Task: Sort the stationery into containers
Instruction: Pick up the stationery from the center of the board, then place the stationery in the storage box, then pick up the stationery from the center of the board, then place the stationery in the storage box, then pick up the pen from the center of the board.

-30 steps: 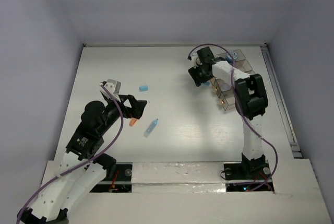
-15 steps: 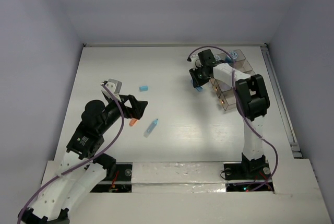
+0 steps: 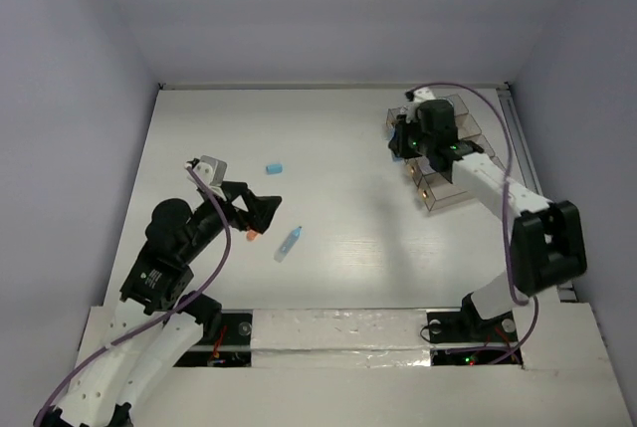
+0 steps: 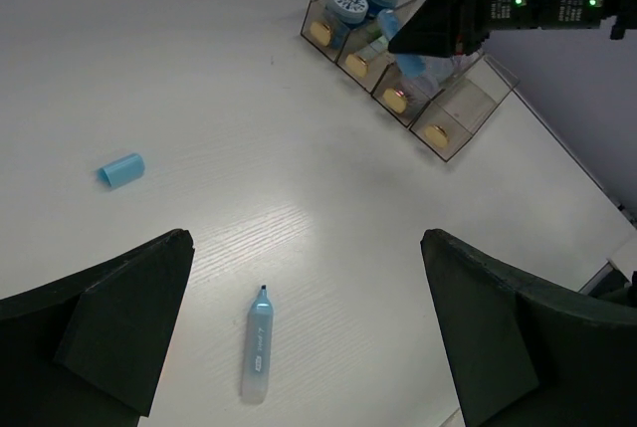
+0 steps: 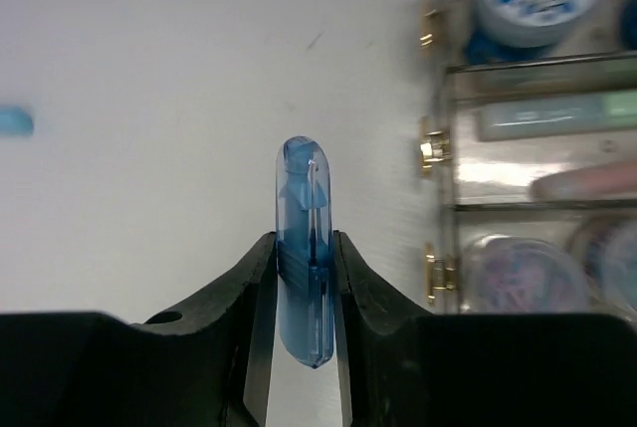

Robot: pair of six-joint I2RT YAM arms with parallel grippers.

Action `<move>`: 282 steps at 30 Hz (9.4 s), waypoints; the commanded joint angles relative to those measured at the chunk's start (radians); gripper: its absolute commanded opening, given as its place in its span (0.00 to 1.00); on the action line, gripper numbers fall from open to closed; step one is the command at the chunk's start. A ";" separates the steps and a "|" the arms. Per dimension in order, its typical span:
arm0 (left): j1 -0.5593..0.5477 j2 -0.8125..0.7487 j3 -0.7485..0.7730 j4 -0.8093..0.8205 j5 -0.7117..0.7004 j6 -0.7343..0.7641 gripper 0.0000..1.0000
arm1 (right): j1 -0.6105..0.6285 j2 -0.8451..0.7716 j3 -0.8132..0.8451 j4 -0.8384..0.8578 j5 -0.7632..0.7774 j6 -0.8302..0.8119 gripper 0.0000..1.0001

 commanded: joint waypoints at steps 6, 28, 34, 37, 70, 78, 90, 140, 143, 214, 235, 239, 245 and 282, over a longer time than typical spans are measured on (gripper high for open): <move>-0.048 -0.085 -0.002 0.049 0.007 0.010 0.99 | -0.179 -0.350 -0.380 0.249 0.328 0.319 0.08; -0.080 -0.136 -0.003 0.042 -0.005 0.007 0.99 | -0.309 -0.332 -0.497 0.215 0.328 0.443 0.32; -0.080 -0.136 -0.003 0.043 -0.005 0.006 0.99 | -0.309 -0.347 -0.507 0.209 0.324 0.440 0.49; -0.080 -0.134 -0.002 0.043 -0.006 0.007 0.99 | -0.309 -0.372 -0.504 0.206 0.317 0.431 0.50; -0.062 -0.237 0.015 0.000 -0.341 -0.017 0.99 | 0.755 0.450 0.310 0.151 0.084 0.376 0.71; -0.052 -0.228 0.015 -0.001 -0.342 -0.017 0.99 | 0.774 0.595 0.467 0.068 0.060 0.373 0.71; -0.052 -0.230 0.013 0.000 -0.332 -0.017 0.99 | 0.774 0.746 0.657 -0.065 0.170 0.316 0.70; -0.052 -0.239 0.012 0.003 -0.325 -0.023 0.99 | 0.624 0.325 0.289 0.369 0.386 0.385 0.04; -0.052 -0.236 0.009 0.006 -0.309 -0.020 0.99 | 0.551 0.152 0.102 0.402 0.420 0.394 0.04; -0.065 0.538 0.133 -0.079 -0.163 0.004 0.57 | -0.046 -0.652 -0.603 0.357 -0.064 0.446 1.00; -0.243 0.953 0.224 -0.434 -0.178 -0.089 0.60 | 0.014 -0.777 -0.595 0.340 -0.281 0.446 1.00; -0.252 0.984 0.182 -0.437 -0.167 -0.092 0.60 | 0.014 -0.813 -0.599 0.330 -0.275 0.445 1.00; -0.252 1.033 0.190 -0.437 -0.158 -0.088 0.59 | 0.014 -0.841 -0.599 0.326 -0.282 0.440 1.00; -0.252 1.157 0.194 -0.299 -0.063 -0.099 0.00 | 0.014 -0.817 -0.616 0.353 -0.305 0.451 0.85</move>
